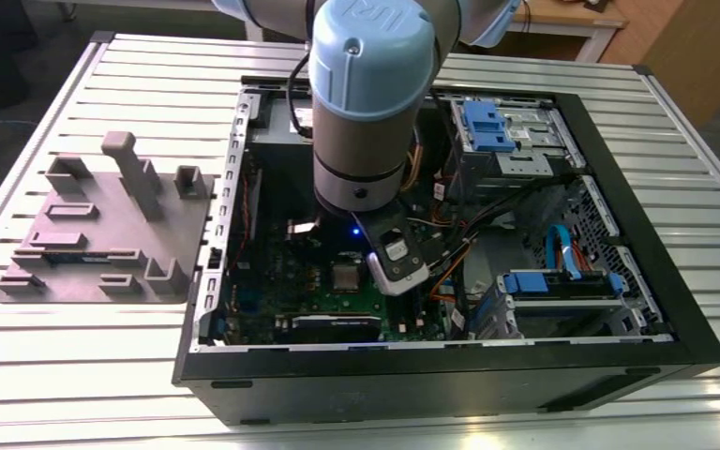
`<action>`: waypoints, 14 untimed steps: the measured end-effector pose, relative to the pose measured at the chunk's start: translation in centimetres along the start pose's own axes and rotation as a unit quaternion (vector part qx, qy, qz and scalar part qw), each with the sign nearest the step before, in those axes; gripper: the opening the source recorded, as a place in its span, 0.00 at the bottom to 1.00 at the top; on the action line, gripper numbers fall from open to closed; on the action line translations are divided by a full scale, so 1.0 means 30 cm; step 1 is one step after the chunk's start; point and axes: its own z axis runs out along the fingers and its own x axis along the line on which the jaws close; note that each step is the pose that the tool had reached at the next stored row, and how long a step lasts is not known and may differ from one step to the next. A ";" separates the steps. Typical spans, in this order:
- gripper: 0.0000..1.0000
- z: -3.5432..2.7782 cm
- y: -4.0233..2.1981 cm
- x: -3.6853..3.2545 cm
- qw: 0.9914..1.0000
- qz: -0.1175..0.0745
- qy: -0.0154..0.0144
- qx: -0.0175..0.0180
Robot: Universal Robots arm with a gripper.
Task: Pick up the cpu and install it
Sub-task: 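Place the cpu into insertion slot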
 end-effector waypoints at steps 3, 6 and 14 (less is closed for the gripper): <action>0.46 -0.025 0.001 0.000 1.000 0.000 0.000 0.000; 0.40 -0.038 0.001 -0.001 1.000 0.000 0.001 0.000; 0.11 -0.041 0.001 -0.001 1.000 0.000 0.001 0.000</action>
